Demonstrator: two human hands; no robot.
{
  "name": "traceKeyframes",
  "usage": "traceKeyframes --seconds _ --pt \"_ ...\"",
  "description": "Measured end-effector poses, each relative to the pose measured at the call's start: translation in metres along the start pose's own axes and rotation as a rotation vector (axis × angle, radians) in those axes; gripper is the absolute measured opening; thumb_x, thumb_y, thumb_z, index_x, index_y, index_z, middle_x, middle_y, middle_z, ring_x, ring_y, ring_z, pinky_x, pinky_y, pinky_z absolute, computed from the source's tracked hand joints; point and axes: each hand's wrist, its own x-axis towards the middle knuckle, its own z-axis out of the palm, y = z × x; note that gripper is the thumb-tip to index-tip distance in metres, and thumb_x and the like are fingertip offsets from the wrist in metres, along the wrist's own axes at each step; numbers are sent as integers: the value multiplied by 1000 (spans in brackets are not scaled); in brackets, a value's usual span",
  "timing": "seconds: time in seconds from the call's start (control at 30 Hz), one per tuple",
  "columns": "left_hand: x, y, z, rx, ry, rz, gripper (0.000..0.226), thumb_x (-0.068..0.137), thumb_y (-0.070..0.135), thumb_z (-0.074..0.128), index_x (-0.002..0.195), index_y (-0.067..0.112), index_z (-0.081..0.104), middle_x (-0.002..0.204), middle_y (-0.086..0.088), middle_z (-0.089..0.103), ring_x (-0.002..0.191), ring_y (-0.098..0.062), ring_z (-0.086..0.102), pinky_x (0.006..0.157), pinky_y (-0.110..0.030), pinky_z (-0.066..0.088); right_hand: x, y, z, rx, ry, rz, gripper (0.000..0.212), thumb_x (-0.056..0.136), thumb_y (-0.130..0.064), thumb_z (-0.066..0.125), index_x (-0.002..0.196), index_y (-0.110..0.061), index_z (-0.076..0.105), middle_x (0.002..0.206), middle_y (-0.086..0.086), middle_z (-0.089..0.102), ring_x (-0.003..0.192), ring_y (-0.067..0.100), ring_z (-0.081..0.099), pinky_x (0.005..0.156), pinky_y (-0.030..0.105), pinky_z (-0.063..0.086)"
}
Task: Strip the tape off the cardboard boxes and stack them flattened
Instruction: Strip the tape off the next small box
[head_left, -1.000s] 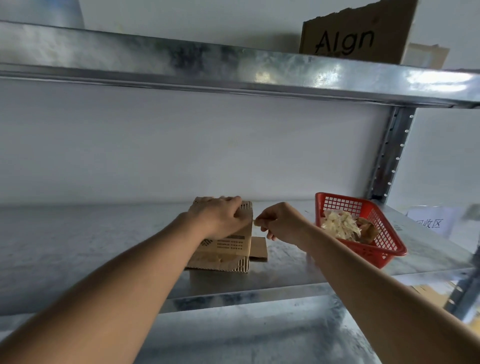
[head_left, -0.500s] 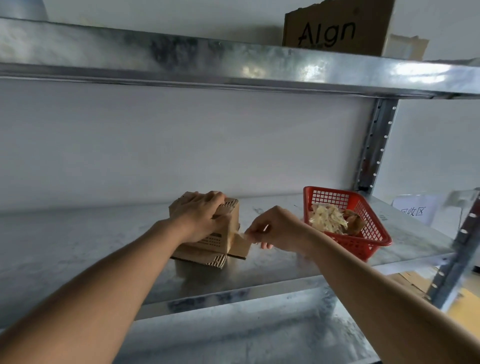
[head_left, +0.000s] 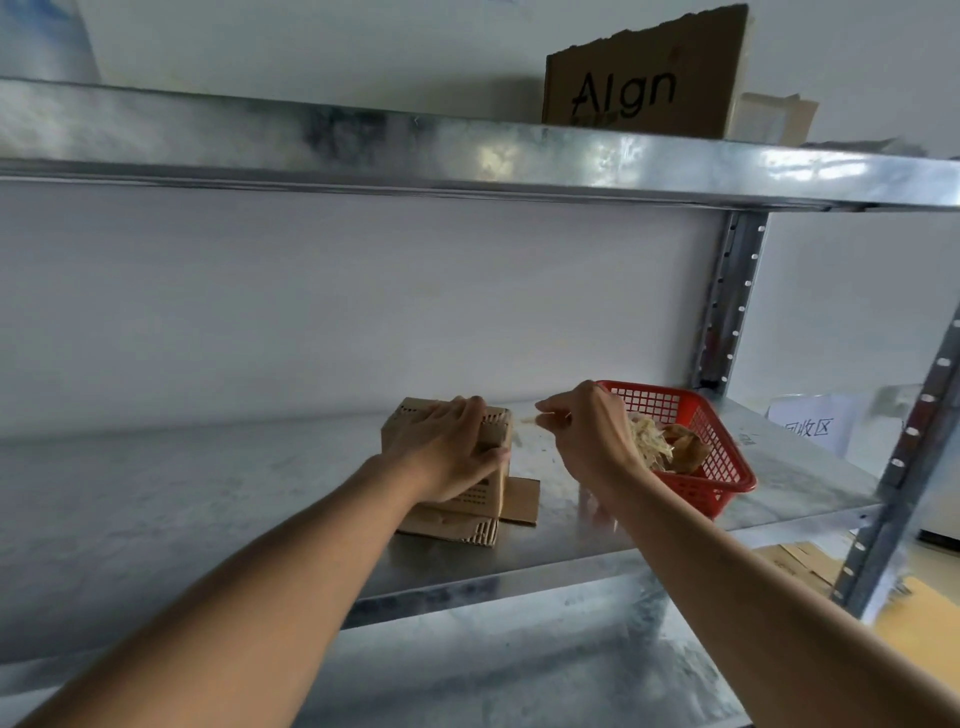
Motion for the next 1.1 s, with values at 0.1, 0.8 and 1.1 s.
traceKeyframes --seconds 0.1,0.8,1.1 --pt "8 21 1 9 -11 3 46 97 72 34 112 29 28 127 -1 56 122 -23 54 100 -42 37 -1 16 -20 -45 45 33 42 91 13 59 118 -13 77 113 10 74 91 18 67 72 23 56" --pt "37 83 11 47 -28 17 63 97 74 36 134 23 34 136 -2 56 121 -24 58 96 -43 46 5 95 -51 -235 -284 138 12 98 -7 64 89 -5 71 104 9 74 86 18 70 77 34 61" --pt "41 82 11 69 -25 -20 67 96 76 36 138 25 33 138 3 55 122 -22 58 78 -37 36 9 90 -68 103 31 242 15 78 -16 89 89 -24 82 85 -6 78 72 8 68 54 17 46"
